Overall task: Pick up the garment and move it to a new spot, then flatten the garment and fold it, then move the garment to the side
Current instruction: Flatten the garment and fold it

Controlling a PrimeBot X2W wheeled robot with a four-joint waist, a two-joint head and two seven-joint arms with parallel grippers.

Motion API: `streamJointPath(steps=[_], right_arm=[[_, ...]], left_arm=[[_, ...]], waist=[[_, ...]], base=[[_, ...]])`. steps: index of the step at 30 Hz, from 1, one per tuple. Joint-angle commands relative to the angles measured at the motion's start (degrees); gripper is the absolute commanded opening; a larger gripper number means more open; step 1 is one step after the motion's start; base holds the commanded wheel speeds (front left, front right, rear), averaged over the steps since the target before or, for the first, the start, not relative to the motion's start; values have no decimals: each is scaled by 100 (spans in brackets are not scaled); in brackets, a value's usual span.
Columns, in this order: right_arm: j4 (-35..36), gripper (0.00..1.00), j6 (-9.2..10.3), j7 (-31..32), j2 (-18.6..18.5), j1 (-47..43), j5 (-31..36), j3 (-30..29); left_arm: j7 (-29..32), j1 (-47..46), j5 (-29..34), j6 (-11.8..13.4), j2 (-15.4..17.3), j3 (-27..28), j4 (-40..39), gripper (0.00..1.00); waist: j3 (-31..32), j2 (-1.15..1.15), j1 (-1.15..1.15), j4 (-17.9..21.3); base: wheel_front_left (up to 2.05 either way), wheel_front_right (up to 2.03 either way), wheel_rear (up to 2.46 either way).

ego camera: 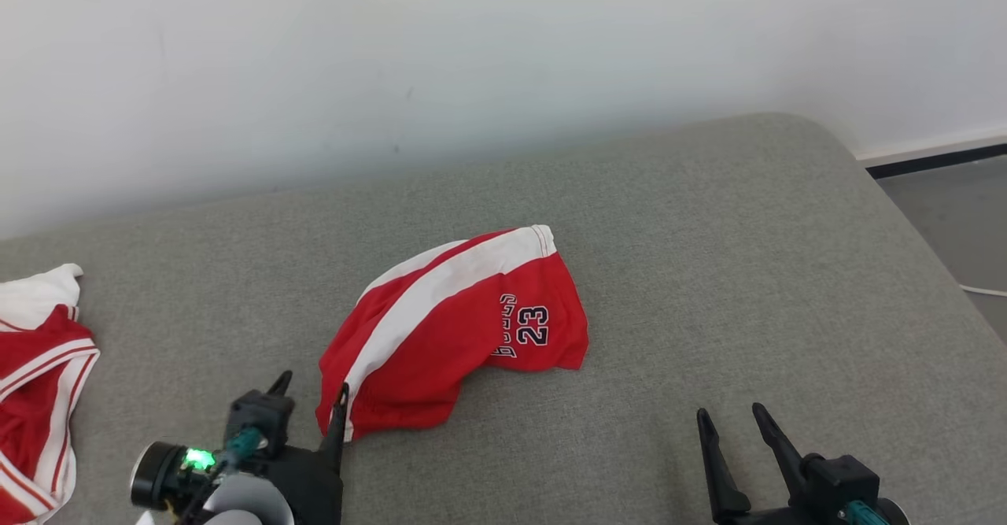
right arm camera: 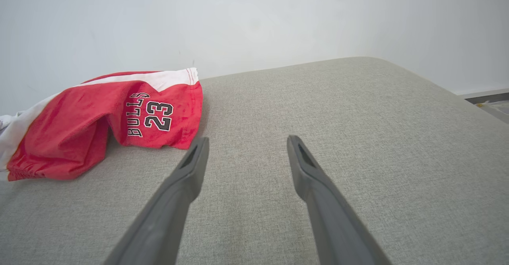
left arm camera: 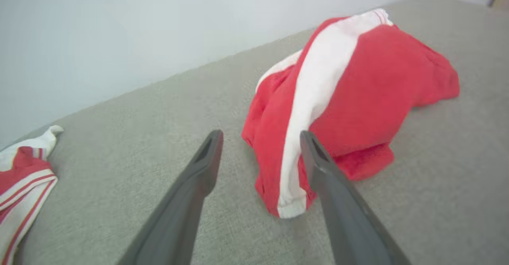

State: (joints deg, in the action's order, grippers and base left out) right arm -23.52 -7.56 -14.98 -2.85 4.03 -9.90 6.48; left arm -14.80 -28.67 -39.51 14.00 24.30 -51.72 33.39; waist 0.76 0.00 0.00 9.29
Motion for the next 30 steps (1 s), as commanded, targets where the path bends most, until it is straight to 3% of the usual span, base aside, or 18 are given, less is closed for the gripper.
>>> streamJointPath(steps=[1, 5, 8, 12, 16, 24, 30], right_arm=[[12, 100, 14, -29, -6, -69, 48, -58], [67, 100, 15, -12, -6, -114, 132, -151], [105, 100, 15, 25, -6, -131, 193, -187], [132, 100, 14, 74, -6, -130, 249, -207], [130, 100, 15, 108, -6, -120, 254, -232], [-8, 100, 15, 168, -6, -110, 300, -204], [-115, 100, 14, 166, -7, -116, 280, -259]], left_arm=[[-34, 234, -97, 150, 26, 290, -314, 100], [-34, 1150, 283, 571, 8, 1598, -1763, 100], [-33, 1864, 689, 562, -206, 2479, -2569, 100], [-34, 2658, 1164, 284, -601, 3333, -3197, 100], [-34, 3031, 1480, -14, -899, 3825, -3392, 100], [-35, 3504, 2083, -799, -1483, 4687, -3216, 100], [-35, 3616, 2345, -1177, -1820, 5038, -3036, 100]], waist=[[46, 0, 0, -72], [97, 0, 0, -235], [150, 0, 0, -373], [224, 0, 0, -552], [275, 0, 0, -688], [362, 0, 0, -922], [390, 0, 0, -971]], base=[[0, 0, 0], [0, 0, 0], [0, 0, 0], [0, 0, 0], [0, 0, 0], [0, 0, 0], [0, 0, 0]])
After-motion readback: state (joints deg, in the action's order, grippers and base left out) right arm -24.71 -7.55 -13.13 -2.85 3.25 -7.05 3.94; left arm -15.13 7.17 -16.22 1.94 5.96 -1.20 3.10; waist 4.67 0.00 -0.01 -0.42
